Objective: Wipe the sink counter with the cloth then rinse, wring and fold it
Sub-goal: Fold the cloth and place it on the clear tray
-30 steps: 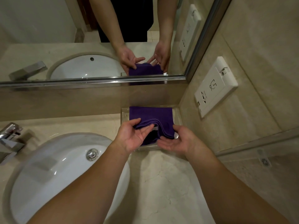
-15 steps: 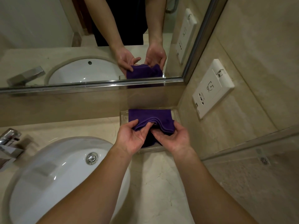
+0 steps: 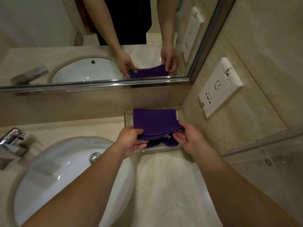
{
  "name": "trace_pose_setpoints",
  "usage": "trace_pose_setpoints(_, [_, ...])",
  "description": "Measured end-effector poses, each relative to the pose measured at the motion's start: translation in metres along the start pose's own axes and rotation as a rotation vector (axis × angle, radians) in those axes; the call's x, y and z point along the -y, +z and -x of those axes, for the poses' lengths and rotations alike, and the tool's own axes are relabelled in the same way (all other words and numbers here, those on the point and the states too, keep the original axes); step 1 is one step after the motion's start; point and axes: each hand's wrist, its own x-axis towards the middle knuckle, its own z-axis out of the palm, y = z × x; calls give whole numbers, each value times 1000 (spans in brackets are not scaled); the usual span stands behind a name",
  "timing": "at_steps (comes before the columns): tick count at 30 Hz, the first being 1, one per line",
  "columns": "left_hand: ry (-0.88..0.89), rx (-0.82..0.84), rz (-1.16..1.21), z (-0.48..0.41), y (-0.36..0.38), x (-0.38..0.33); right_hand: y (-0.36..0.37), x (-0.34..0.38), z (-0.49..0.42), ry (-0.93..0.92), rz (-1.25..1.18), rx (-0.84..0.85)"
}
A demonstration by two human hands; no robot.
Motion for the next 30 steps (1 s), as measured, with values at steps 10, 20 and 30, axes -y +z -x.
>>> trace_pose_setpoints(10, [152,-382,-398,-12,7,30,-11,-13,-10,-128,465,-72])
trace_pose_setpoints(20, [-133,-283,-165,-7,9,8,-1,-26,-20,-231,618,-215])
trace_pose_setpoints(30, [-57,-217,-163,-4,-23,-1,-8,-28,-21,-153,442,-115])
